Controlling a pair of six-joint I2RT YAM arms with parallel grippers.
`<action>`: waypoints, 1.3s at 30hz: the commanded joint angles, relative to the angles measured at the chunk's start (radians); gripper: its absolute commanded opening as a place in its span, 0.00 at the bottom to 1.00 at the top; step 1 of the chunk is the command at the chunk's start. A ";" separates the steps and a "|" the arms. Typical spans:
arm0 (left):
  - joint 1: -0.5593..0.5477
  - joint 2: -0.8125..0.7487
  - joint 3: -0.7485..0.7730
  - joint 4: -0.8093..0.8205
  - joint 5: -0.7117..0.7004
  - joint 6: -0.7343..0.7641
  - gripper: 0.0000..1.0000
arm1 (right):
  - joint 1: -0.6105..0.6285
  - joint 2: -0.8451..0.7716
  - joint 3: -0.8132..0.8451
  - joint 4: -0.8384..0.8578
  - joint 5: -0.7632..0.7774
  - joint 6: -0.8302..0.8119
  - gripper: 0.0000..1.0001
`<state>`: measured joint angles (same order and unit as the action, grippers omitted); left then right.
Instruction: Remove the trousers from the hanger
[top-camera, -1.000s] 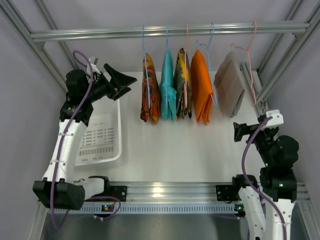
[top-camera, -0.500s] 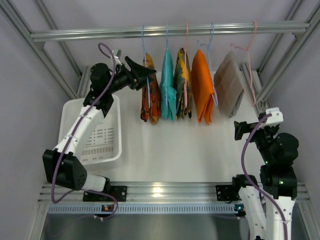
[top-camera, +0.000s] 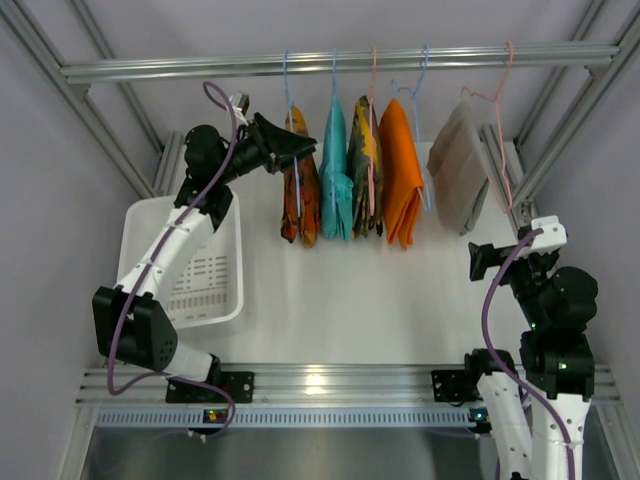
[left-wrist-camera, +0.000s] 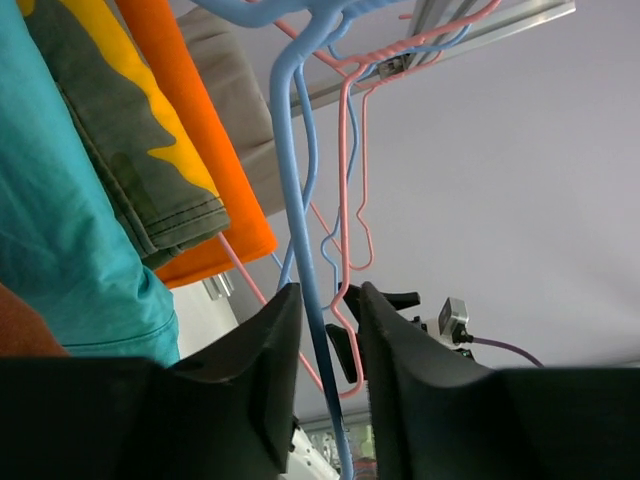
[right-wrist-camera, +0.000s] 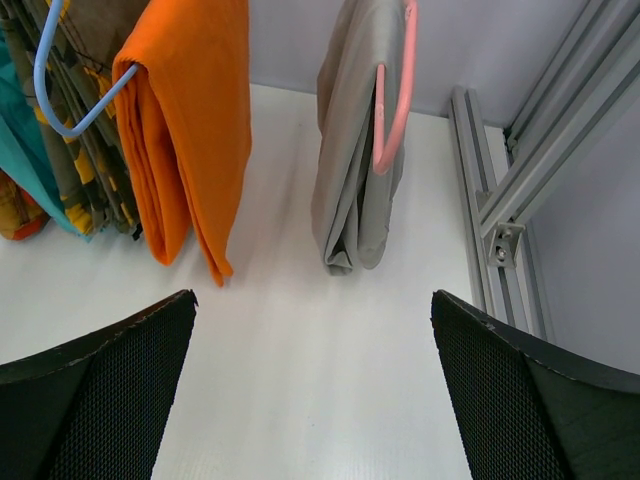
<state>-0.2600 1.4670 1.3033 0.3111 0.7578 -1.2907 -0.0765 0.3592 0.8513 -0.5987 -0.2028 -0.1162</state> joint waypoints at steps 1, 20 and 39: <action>0.005 -0.045 0.001 0.086 0.025 -0.083 0.33 | -0.011 -0.008 0.003 0.002 0.006 -0.011 0.99; 0.042 -0.027 0.099 0.105 0.087 -0.197 0.00 | -0.011 0.014 0.049 -0.007 -0.006 -0.019 1.00; 0.041 -0.178 0.074 0.138 0.063 -0.018 0.00 | -0.011 0.052 0.153 0.028 -0.199 0.107 0.99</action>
<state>-0.2230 1.4166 1.3685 0.2379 0.8288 -1.4033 -0.0765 0.3828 0.9470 -0.5964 -0.3313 -0.0666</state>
